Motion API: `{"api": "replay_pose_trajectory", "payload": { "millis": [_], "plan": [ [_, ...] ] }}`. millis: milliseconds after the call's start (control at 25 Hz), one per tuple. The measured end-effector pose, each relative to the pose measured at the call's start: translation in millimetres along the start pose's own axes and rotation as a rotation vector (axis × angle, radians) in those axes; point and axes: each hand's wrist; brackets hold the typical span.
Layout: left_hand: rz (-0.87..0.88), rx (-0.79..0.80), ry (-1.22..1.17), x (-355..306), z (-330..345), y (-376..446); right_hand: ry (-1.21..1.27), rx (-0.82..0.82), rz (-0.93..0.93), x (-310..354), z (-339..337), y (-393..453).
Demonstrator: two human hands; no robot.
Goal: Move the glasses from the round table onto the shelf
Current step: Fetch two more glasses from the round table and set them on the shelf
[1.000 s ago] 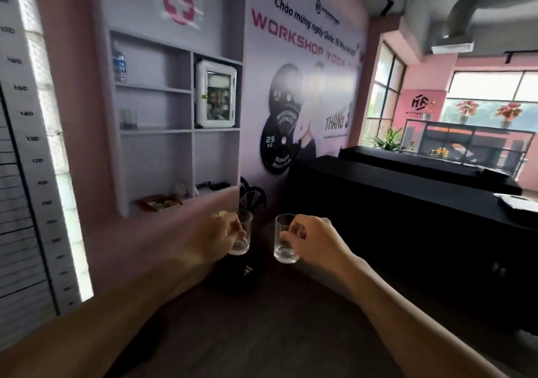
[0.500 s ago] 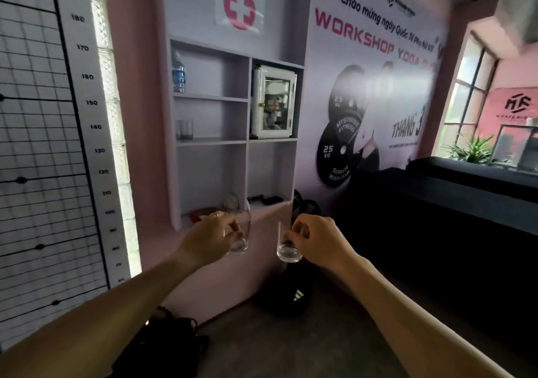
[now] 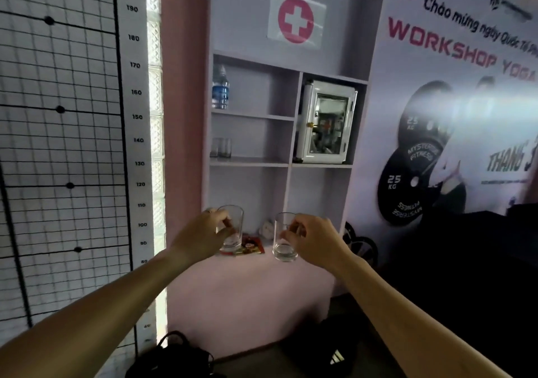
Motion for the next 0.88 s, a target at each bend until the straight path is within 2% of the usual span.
{"api": "replay_pose_trajectory", "payload": {
  "millis": [320, 480, 720, 880],
  "plan": [
    [-0.052, -0.037, 0.026, 19, 38, 65, 0.051, 0.019, -0.092, -52, 27, 93],
    [-0.089, -0.014, 0.029, 40, 59, 103, 0.071, 0.034, -0.118, -71, 51, 137],
    [-0.049, -0.016, 0.032, 92, 89, 182, 0.084, 0.050, -0.154, -89, 89, 232],
    [-0.002, -0.090, 0.039, 125, 95, 256, 0.066, -0.041, -0.150, -88, 97, 319]
  ]
}}
Point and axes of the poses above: each hand's wrist, its own y-axis towards the middle knuckle, its own z-axis out of the palm, x = y × z, and after that the axes turned 6 degrees about -x, right-handed
